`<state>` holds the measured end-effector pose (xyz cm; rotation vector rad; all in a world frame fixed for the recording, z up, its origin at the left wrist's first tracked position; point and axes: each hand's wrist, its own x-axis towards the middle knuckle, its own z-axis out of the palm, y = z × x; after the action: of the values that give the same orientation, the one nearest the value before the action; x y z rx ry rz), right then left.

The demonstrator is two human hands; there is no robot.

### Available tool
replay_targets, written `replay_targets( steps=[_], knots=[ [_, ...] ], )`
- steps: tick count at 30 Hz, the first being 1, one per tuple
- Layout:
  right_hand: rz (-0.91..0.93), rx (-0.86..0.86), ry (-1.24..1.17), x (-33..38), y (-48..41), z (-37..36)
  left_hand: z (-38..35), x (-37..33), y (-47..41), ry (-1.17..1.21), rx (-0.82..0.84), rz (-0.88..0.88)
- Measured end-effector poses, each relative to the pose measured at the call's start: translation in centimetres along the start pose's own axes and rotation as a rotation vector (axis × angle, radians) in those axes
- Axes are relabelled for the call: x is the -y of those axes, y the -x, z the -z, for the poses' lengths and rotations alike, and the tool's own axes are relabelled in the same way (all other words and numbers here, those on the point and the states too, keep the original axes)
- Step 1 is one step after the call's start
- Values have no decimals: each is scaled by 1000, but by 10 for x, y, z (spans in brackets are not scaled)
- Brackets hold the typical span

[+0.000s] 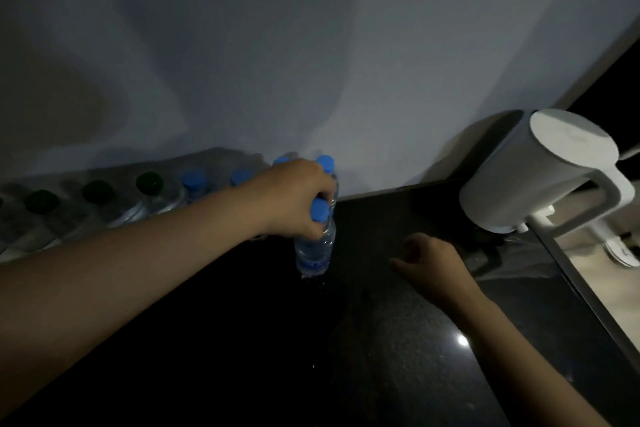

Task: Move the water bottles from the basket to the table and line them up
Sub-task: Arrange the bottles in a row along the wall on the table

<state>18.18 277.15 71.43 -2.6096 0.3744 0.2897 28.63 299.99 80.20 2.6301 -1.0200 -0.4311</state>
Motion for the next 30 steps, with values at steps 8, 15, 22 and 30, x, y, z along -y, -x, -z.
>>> replay_targets(
  steps=[8, 15, 22, 30],
  knots=[
    [-100, 9, -43, -40, 26, -9, 0, -35, -74, -62, -25, -110],
    [-116, 7, -107, -50, 24, -18, -3, -36, -109, -102, -37, -121],
    [-86, 19, -140, -46, 13, -22, -2, -20, -117, -149, 37, -89],
    [-64, 3, -150, -41, 7, -26, -2, -9, -120, -215, 61, -115]
  ],
)
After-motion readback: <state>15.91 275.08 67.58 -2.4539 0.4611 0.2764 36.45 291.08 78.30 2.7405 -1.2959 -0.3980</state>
